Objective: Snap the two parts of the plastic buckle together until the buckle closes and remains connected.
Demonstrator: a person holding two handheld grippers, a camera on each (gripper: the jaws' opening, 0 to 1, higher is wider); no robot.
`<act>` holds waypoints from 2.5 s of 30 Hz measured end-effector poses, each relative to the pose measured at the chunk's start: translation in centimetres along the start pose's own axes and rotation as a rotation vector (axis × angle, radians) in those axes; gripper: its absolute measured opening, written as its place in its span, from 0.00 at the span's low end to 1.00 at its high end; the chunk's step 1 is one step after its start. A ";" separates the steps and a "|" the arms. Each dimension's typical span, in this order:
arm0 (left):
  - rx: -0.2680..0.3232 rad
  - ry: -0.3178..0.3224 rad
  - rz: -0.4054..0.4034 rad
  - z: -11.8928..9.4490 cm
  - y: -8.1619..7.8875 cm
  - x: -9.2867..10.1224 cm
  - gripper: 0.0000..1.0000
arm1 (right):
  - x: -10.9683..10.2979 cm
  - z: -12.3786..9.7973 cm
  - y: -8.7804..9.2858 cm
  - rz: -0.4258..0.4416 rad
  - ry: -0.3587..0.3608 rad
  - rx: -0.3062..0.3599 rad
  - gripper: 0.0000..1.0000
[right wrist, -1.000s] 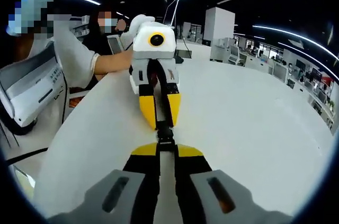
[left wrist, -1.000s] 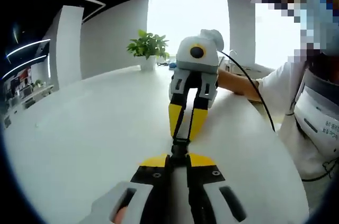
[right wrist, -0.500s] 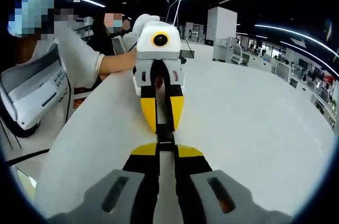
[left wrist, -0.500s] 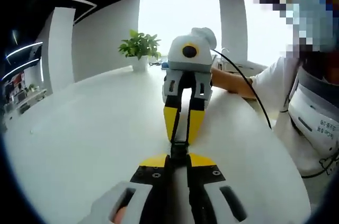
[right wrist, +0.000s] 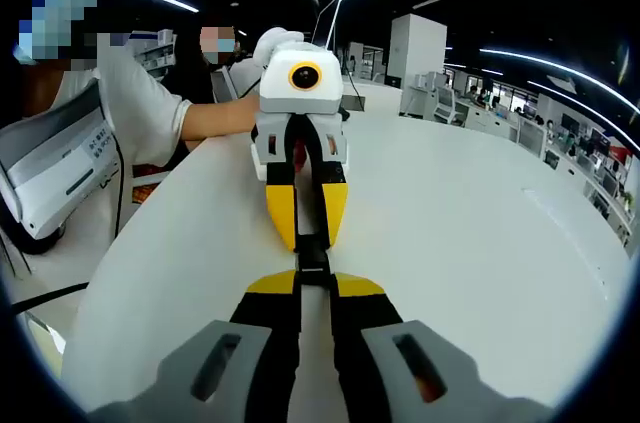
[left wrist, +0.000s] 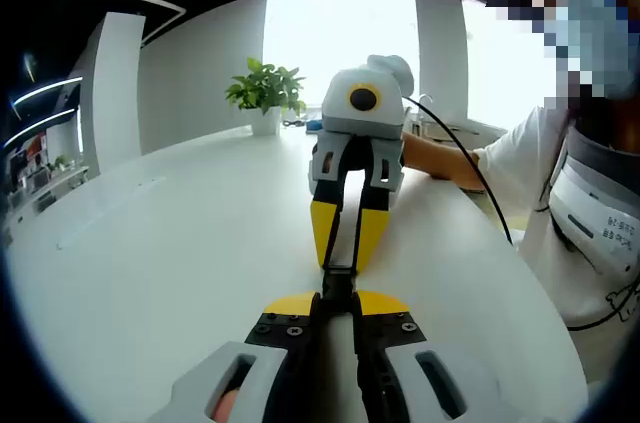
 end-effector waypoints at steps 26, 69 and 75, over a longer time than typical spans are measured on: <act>-0.067 -0.003 0.022 -0.3 -1.4 -9.3 0.11 | 9.4 2.8 -0.1 0.063 0.049 -0.044 0.10; 0.034 -0.095 -0.006 -2.6 -3.1 -9.8 0.23 | 8.4 0.5 -0.3 0.116 0.099 0.036 0.32; 0.174 -0.154 -0.126 -4.8 -3.7 -9.6 0.30 | 8.5 -0.7 -1.0 0.161 0.190 0.104 0.52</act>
Point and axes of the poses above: the point that each gripper's makers call its tool centre point, and the gripper's own axes: z roughly forward along the fingers, x roughly to its right, y roughly out of its underside, the point moved 2 cm from there along -z, roughly backward along the fingers, and after that the axes turned 8 degrees about y, right-handed, at the moved point
